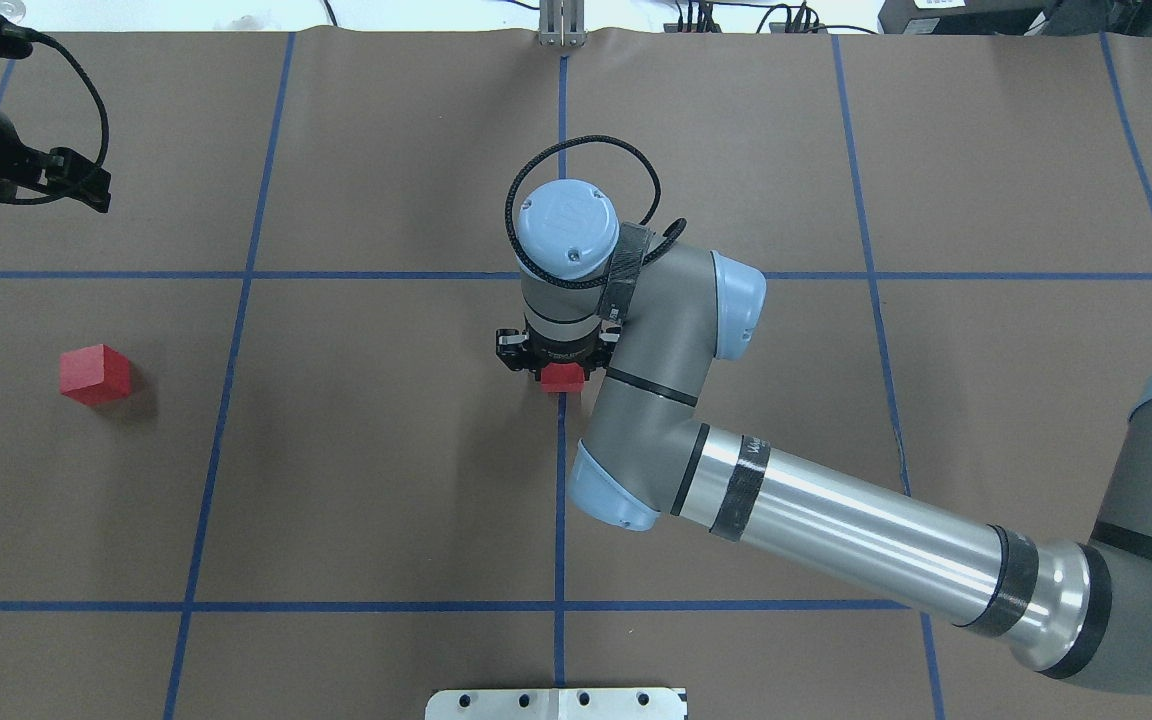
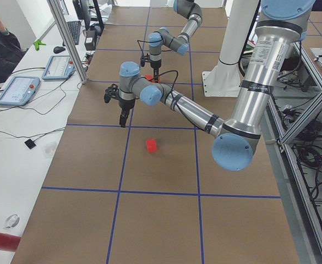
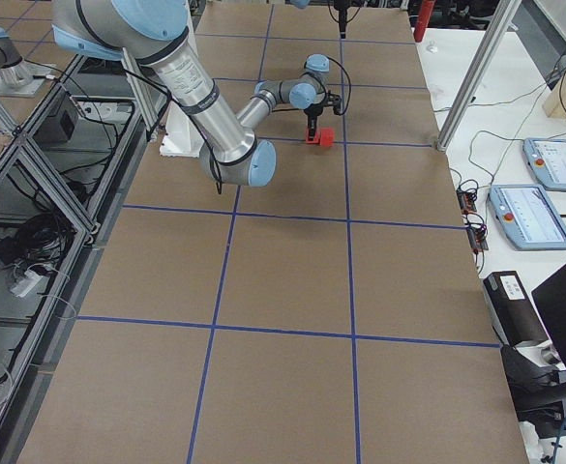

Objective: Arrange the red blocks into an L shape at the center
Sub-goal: 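Lower the red cube beside the center cube, nearer the robot, with the right gripper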

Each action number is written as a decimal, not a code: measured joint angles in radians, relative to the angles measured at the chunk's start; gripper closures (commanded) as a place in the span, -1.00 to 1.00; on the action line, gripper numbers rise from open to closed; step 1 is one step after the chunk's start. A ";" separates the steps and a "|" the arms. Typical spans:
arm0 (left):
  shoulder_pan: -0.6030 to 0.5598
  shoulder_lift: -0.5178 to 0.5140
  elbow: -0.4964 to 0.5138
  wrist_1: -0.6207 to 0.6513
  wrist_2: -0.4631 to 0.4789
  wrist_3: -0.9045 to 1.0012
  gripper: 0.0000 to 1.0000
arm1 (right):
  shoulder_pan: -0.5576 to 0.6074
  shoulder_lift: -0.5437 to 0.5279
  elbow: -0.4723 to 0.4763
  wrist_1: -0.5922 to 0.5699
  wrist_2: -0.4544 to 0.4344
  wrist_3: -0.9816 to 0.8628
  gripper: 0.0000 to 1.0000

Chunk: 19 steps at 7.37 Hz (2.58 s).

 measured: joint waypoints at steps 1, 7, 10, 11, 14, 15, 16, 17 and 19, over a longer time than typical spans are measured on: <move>0.000 0.001 0.000 0.000 0.001 0.000 -1.00 | 0.000 0.000 -0.001 0.000 -0.006 -0.001 1.00; 0.000 0.001 0.001 0.000 0.001 0.000 -1.00 | 0.000 -0.017 -0.011 0.075 -0.017 0.002 0.83; 0.001 0.001 0.008 -0.001 0.001 0.001 -1.00 | 0.001 -0.018 -0.015 0.081 -0.019 0.003 0.50; 0.001 0.001 0.009 -0.001 0.001 0.001 -1.00 | 0.001 -0.019 -0.015 0.081 -0.019 0.003 0.42; 0.001 0.001 0.011 -0.001 0.001 0.001 -1.00 | 0.002 -0.019 -0.015 0.082 -0.019 0.001 0.16; 0.001 0.001 0.012 -0.001 0.001 0.001 -1.00 | 0.001 -0.020 -0.015 0.082 -0.020 -0.001 -0.09; 0.001 0.001 0.014 -0.001 0.001 0.001 -1.00 | 0.001 -0.021 -0.015 0.082 -0.025 -0.003 -0.47; 0.002 0.001 0.016 -0.001 0.001 0.001 -1.00 | 0.000 -0.020 -0.015 0.081 -0.030 -0.003 -0.93; 0.002 0.001 0.016 -0.002 0.001 0.001 -1.00 | 0.000 -0.020 -0.015 0.082 -0.034 -0.003 -0.97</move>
